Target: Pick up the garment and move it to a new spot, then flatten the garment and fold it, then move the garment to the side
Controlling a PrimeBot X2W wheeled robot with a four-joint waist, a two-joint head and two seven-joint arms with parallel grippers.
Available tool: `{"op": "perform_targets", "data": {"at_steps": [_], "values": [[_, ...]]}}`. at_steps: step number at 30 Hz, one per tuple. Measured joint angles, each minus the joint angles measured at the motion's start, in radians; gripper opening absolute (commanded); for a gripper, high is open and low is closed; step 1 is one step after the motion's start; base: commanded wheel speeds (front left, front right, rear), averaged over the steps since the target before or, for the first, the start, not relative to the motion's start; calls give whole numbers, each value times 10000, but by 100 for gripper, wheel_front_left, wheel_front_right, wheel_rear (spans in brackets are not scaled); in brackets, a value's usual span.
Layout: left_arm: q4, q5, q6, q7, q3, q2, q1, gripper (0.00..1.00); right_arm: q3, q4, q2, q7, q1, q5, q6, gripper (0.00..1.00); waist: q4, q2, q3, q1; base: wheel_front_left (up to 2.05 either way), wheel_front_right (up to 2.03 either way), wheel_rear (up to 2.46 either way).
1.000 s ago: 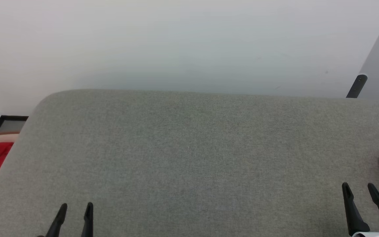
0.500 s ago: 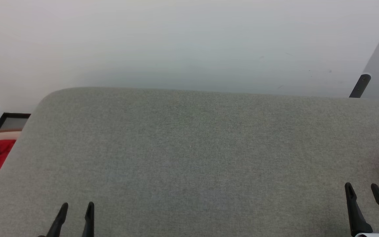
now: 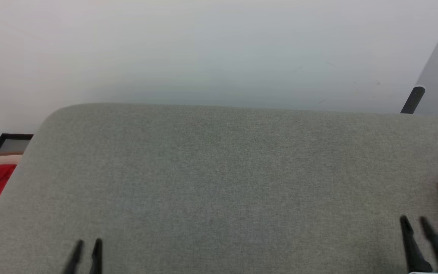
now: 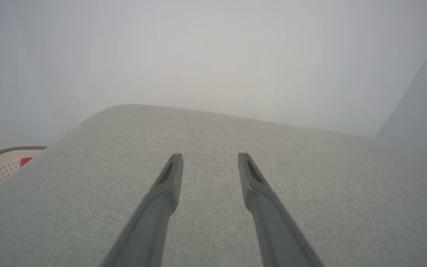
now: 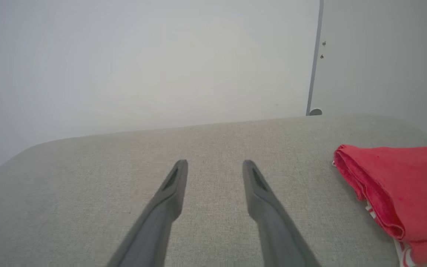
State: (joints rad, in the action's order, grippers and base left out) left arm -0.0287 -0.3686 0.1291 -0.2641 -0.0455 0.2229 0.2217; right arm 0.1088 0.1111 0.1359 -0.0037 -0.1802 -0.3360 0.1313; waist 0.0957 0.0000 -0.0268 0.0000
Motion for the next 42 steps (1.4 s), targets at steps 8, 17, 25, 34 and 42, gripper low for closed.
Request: {"op": "perform_targets", "data": {"at_steps": [8,17,25,34,42], "values": [[-527,-527,0,167,127,-347,80,0,-54,-633,-203,58,10,-495,0,0,-31,0,9,0,0,0,0],[-759,-2038,-2,571,96,-470,-279,0,-42,-995,-268,217,274,-2044,-2,0,-99,0,30,0,0,0,0],[-928,-3246,0,894,52,-589,-618,0,-36,-1275,-334,309,528,-3254,-2,0,-159,0,49,0,0,0,0],[-1093,-4470,-2,1233,6,-698,-965,0,-27,-1588,-420,416,802,-4483,-2,0,-227,0,70,0,0,0,0],[-1204,-5442,-2,1511,-42,-796,-1228,0,-15,-1824,-464,520,1086,-5436,-2,0,-287,0,89,0,0,0,0]]}}
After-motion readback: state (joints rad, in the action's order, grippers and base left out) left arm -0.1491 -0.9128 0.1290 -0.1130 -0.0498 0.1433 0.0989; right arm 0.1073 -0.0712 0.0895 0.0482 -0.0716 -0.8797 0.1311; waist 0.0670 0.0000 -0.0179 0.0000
